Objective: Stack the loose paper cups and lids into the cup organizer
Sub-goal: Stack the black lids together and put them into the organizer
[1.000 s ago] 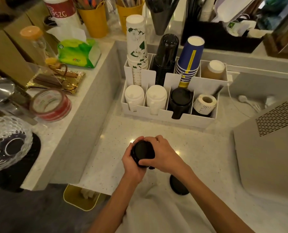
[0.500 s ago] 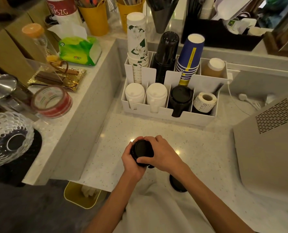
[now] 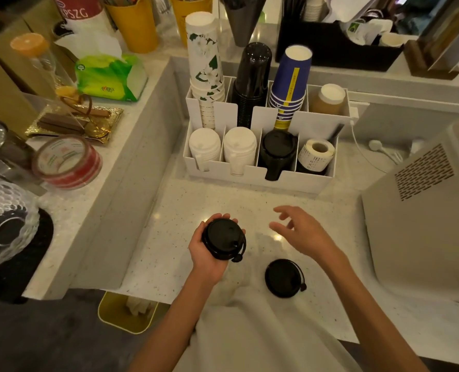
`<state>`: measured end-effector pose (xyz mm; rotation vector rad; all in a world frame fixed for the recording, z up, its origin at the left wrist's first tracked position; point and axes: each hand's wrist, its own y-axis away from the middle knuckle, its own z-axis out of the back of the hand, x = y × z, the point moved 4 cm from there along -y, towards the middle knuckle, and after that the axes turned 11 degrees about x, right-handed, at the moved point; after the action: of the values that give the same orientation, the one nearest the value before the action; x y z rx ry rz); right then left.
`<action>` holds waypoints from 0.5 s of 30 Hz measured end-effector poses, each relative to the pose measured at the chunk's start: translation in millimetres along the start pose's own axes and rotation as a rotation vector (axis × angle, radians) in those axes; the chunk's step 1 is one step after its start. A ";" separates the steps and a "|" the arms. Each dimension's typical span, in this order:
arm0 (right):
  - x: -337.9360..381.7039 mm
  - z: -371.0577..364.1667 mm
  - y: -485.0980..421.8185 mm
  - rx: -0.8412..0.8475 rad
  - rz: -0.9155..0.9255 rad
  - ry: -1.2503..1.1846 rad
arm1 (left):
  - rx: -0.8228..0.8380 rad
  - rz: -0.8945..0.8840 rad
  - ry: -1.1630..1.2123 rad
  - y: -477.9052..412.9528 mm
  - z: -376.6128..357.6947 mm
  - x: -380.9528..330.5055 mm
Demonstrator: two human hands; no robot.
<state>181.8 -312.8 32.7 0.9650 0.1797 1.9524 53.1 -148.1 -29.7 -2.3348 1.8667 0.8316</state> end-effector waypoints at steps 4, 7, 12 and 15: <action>-52.5 -44.3 24.1 0.265 -0.108 0.128 | 0.002 0.015 0.010 -3.2 0.7 3.4; -70.4 -83.2 44.4 0.366 -0.079 0.227 | 0.001 0.021 0.004 -3.6 -0.1 5.8; -69.3 -93.0 49.7 0.266 -0.056 0.303 | -0.013 0.023 -0.004 -0.9 4.5 5.8; -50.2 -68.2 42.9 0.216 -0.063 0.115 | -0.027 0.018 -0.038 0.2 4.5 3.9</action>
<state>119.5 -359.9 -21.2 0.9724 0.4899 1.9592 51.7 -150.1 -35.1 -2.3033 1.8766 0.9019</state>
